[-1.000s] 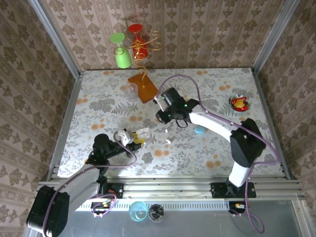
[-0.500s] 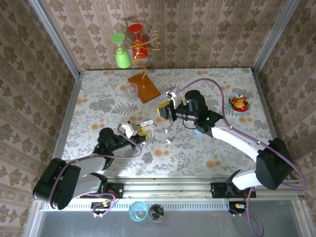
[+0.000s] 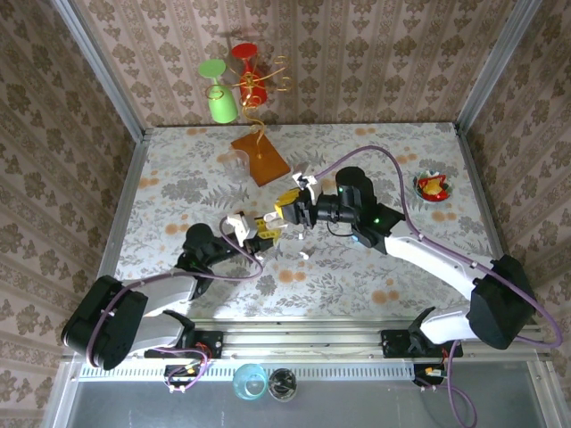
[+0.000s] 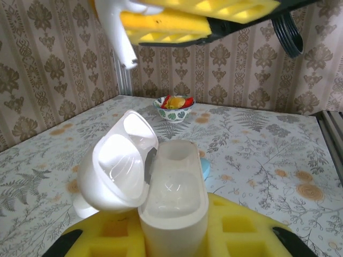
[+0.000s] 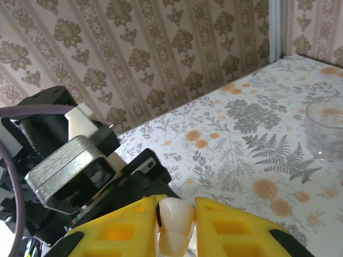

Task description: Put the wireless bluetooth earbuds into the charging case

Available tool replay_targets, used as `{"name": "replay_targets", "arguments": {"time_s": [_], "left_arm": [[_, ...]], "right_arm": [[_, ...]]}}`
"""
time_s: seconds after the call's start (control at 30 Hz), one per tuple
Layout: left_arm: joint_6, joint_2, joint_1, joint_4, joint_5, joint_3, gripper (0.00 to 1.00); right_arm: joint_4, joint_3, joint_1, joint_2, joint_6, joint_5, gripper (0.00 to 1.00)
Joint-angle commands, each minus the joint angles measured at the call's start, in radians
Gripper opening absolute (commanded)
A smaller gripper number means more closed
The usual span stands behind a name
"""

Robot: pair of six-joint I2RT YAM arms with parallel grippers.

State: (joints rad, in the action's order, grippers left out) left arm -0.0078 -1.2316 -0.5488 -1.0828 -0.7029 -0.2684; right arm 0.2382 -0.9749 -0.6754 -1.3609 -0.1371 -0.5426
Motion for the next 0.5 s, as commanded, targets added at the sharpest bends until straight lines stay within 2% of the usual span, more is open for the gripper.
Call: {"name": "replay_targets", "arguments": {"time_s": [0.0, 0.47], "left_arm": [[-0.02, -0.002, -0.006, -0.032, 0.005, -0.028, 0.0], [-0.043, 0.009, -0.014, -0.03, 0.043, -0.045, 0.0]], "right_arm": [[0.036, -0.002, -0.014, -0.019, 0.031, -0.043, 0.23], [0.032, -0.012, -0.032, -0.107, 0.058, -0.086, 0.23]]}}
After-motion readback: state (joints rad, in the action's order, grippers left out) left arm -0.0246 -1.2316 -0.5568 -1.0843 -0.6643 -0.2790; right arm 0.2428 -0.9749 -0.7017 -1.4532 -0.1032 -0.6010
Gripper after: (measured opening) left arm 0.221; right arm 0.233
